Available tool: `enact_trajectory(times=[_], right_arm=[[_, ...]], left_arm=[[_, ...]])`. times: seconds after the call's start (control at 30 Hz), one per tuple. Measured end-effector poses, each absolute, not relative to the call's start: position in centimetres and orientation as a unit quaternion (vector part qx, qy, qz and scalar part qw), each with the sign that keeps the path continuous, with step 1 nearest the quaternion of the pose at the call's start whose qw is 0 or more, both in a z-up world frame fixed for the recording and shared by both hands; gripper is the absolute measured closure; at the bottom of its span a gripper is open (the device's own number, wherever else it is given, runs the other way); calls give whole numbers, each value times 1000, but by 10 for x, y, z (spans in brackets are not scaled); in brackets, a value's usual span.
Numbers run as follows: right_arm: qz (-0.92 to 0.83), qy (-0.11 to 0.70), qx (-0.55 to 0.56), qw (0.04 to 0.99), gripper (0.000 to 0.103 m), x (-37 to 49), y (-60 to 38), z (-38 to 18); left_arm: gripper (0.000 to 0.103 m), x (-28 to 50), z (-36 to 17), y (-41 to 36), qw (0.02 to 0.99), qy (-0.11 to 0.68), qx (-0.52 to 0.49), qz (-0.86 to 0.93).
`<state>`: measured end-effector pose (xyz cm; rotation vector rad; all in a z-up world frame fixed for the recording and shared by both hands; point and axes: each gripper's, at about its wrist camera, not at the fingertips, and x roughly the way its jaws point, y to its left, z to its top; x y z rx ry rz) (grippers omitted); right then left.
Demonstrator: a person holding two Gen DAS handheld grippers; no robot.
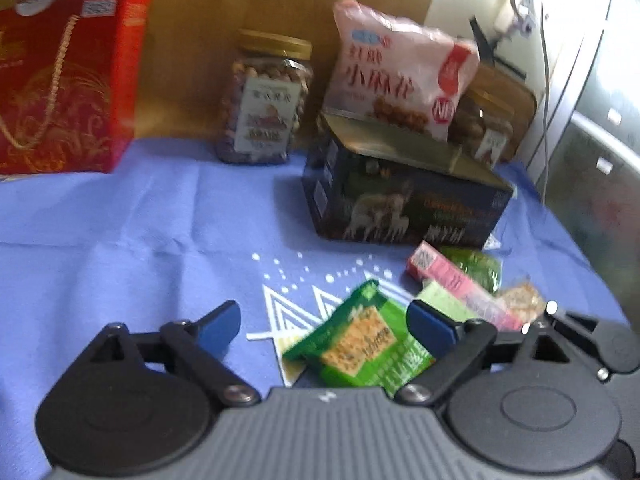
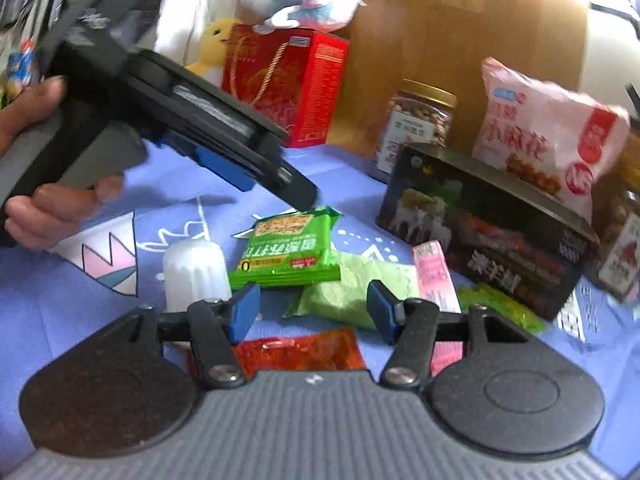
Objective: Organize snacks
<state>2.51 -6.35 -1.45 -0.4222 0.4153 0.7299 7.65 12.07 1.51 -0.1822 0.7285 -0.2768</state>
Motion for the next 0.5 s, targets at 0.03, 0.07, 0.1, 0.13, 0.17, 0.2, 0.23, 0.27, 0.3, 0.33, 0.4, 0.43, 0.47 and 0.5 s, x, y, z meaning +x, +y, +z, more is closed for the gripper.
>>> enact_trajectory(times=[0.03, 0.07, 0.1, 0.13, 0.17, 0.2, 0.23, 0.27, 0.3, 0.33, 0.4, 0.43, 0.47, 0.5], right_arm=[[352, 197, -215, 889, 42, 25, -61, -16], [354, 195, -228, 886, 42, 25, -57, -17], [356, 192, -237, 883, 42, 25, -55, -18], [360, 189, -245, 880, 42, 26, -53, -18], [366, 188, -248, 877, 44, 26, -51, -18], [373, 187, -250, 874, 50, 27, -50, -18], [377, 183, -255, 871, 54, 28, -48, -18], [374, 177, -263, 872, 55, 27, -45, -18], [370, 172, -268, 873, 59, 27, -44, -19], [367, 170, -267, 875, 63, 28, -43, -18], [362, 167, -252, 882, 69, 31, -46, -15], [360, 164, -238, 887, 69, 32, -50, -12], [356, 158, -230, 892, 70, 32, -52, -10], [349, 148, -227, 897, 70, 32, -54, -6]], left_arm=[[13, 75, 12, 117, 918, 359, -91, -145], [15, 73, 10, 115, 913, 360, -100, -161], [18, 71, 8, 114, 908, 364, -110, -175], [19, 68, 7, 113, 908, 362, -117, -177], [20, 66, 6, 114, 909, 359, -119, -174], [25, 64, 6, 115, 909, 357, -125, -173], [29, 62, 6, 116, 908, 356, -136, -173], [31, 61, 8, 117, 909, 354, -139, -167], [34, 61, 11, 118, 912, 353, -136, -159], [39, 60, 13, 118, 915, 351, -132, -150], [44, 61, 21, 119, 918, 346, -129, -146], [45, 64, 26, 119, 918, 343, -130, -148], [46, 65, 30, 118, 920, 339, -130, -151], [46, 67, 36, 116, 922, 333, -127, -154]])
